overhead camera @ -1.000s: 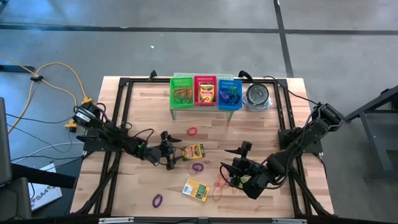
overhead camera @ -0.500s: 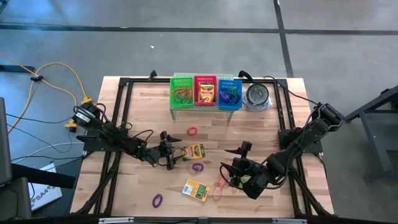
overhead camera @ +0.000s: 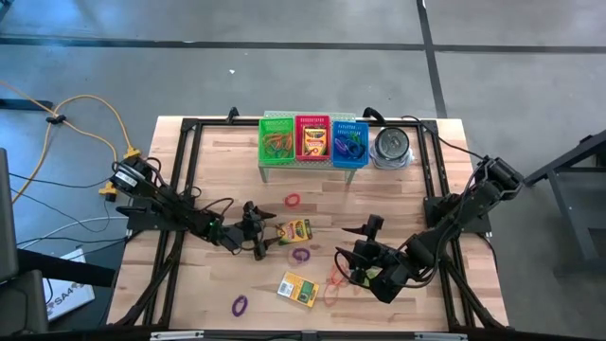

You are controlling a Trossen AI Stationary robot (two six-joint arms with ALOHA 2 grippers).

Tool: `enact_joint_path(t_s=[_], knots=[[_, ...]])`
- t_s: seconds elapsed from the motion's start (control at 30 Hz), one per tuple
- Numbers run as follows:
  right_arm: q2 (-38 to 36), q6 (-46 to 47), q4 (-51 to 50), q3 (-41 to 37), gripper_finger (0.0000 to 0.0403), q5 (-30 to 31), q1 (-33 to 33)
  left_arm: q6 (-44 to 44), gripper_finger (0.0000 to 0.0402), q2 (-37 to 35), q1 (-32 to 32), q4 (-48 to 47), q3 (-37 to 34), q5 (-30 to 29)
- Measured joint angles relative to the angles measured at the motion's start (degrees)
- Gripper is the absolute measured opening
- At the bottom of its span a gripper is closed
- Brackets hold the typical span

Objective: Pick & Place Office Desk Supplies
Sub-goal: Put the top yellow crayon box into the red bin on the shelf

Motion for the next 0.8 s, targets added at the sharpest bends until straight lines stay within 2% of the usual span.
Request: enact_joint_path(t_s=[0.1, 0.2, 0.3, 0.43, 0.67, 0.8], knots=[[0.0, 0.0, 0.0, 0.0, 0.0243, 0.0, 0.0, -0.4, 0.0356, 0.0, 0.3, 0.3, 0.0, 0.0], [0.0, 0.0, 0.0, 0.0, 0.0243, 0.0, 0.0, 3.0, 0.0356, 0.0, 0.6, -0.6, 0.0, 0.2], [0.0, 0.0, 0.0, 0.0, 0.0243, 0.0, 0.0, 7.8, 0.0356, 0.1, 0.7, -2.4, 0.0, 3.3], [0.0, 0.0, 0.0, 0.0, 0.0243, 0.0, 0.0, 9.1, 0.0356, 0.5, 0.2, -1.7, 0.0, 7.0], [0.0, 0.0, 0.0, 0.0, 0.0243, 0.0, 0.0, 10.6, 0.0356, 1.7, -1.2, -1.7, 0.0, 6.3], [0.0, 0.1, 0.0, 0.0, 0.0243, 0.0, 0.0, 9.7, 0.0356, 6.1, -0.9, 2.3, 0.0, 5.1]])
